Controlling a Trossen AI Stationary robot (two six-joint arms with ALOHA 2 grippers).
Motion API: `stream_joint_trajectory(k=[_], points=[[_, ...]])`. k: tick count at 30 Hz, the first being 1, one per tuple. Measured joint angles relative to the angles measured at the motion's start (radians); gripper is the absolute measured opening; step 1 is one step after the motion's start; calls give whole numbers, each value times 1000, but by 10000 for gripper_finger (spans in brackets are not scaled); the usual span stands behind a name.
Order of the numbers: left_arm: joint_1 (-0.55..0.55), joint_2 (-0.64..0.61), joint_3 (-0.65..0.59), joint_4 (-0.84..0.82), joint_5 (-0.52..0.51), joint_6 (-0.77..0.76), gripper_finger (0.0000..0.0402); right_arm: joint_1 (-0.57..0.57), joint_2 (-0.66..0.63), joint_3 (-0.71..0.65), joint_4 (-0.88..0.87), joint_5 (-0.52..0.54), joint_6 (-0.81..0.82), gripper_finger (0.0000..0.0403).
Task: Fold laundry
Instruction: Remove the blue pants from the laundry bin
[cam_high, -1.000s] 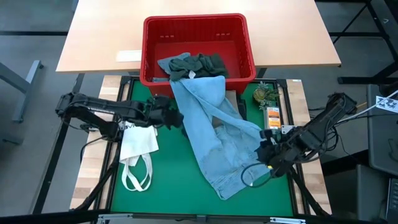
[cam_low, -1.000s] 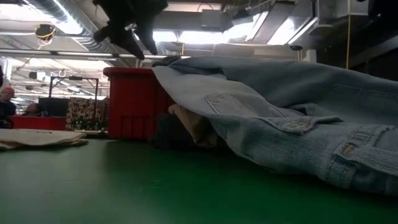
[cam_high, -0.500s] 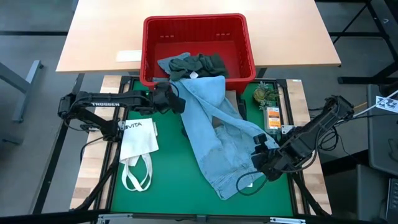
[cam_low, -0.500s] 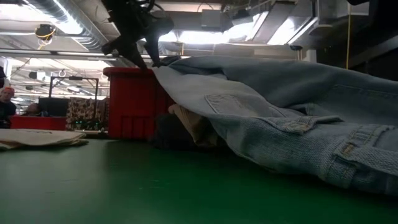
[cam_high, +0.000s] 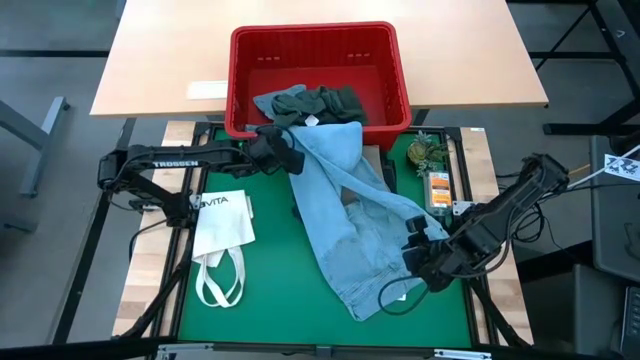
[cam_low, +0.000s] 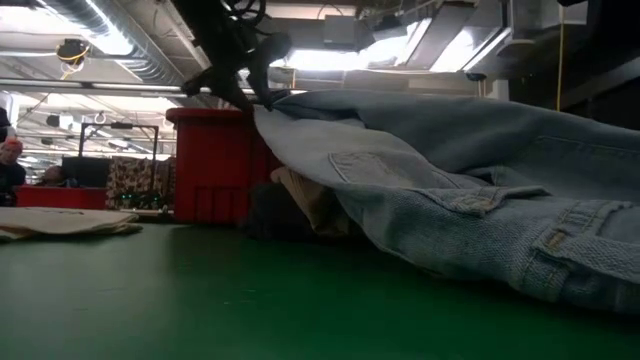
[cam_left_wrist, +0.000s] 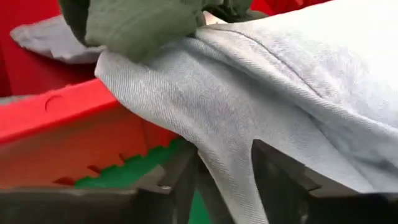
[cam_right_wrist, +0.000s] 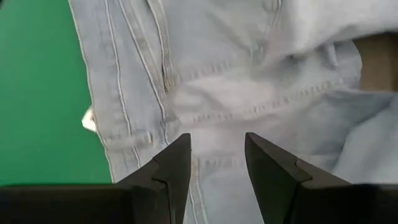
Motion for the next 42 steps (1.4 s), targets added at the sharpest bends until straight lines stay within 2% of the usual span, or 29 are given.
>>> stream_joint_trajectory(k=[7,9,15,20,25,29,34,42], points=[[0,4,0,9,-4,65,28,0,75,0,130,1,-1,150],[0,4,0,11,-4,65,8,0,102,0,157,1,-1,150],[-5,4,0,14,-5,110,8,0,189,0,224,-36,-4,150],[-7,4,0,14,-4,114,5,1,267,0,344,-88,-73,150],[-7,4,0,14,-4,119,3,0,341,1,471,-38,-127,150],[-7,4,0,14,-2,171,3,-3,408,1,475,35,-119,150],[-7,2,0,14,4,176,2,-22,465,1,474,-38,-101,150],[-23,-29,-1,13,6,221,1,-42,477,1,427,-105,-101,149]])
